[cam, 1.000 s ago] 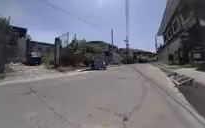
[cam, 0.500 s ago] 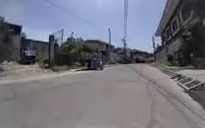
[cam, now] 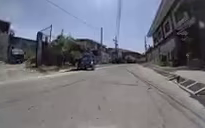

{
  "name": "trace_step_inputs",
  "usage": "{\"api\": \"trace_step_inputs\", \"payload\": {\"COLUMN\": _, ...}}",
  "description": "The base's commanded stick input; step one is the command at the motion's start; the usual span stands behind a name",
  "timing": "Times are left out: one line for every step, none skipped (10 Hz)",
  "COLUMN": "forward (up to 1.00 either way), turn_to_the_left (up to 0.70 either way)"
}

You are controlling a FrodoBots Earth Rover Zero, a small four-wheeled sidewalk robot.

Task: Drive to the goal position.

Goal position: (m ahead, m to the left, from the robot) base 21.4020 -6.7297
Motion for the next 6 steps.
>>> {"api": "trace_step_inputs", "payload": {"forward": 1.0, "turn_to_the_left": -0.38}}
{"api": "trace_step_inputs", "payload": {"forward": 1.0, "turn_to_the_left": -0.21}}
{"api": "trace_step_inputs", "payload": {"forward": 1.0, "turn_to_the_left": 0.02}}
{"api": "trace_step_inputs", "payload": {"forward": 1.0, "turn_to_the_left": 0.02}}
{"api": "trace_step_inputs", "payload": {"forward": 1.0, "turn_to_the_left": 0.02}}
{"api": "trace_step_inputs", "payload": {"forward": 1.0, "turn_to_the_left": 0.02}}
